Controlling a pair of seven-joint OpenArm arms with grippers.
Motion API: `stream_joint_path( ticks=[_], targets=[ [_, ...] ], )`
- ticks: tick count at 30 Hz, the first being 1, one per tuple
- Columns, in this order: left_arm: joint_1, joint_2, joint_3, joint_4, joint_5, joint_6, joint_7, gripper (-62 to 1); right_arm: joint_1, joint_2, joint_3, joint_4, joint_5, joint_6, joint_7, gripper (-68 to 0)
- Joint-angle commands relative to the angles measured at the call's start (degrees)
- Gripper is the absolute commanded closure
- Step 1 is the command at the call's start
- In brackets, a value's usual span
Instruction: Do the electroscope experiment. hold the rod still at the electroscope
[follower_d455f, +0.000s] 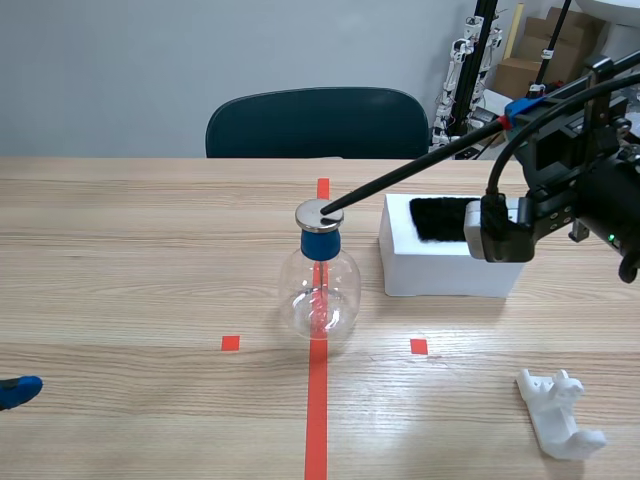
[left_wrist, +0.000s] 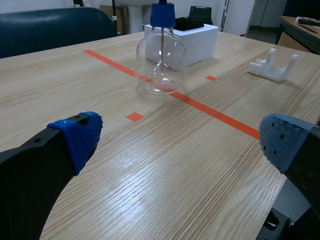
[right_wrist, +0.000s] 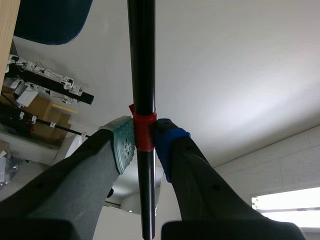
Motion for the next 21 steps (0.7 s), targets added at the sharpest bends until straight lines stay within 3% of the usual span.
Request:
stream_joint_path(
  ticks=[1,21],
  targets=[
    [0.13,-0.52,-0.07,0.92,-0.57,0.04,-2.51,-62.3,0.98,0.76,0.35,0.31,-0.15,-0.83,-0.61,-3.7],
    [0.13,-0.52,-0.07,0.92,-0.57,0.04,-2.51,-62.3,1.01,0.76,0.35,0.31,0.26,-1.07,-0.63,-3.7]
  ],
)
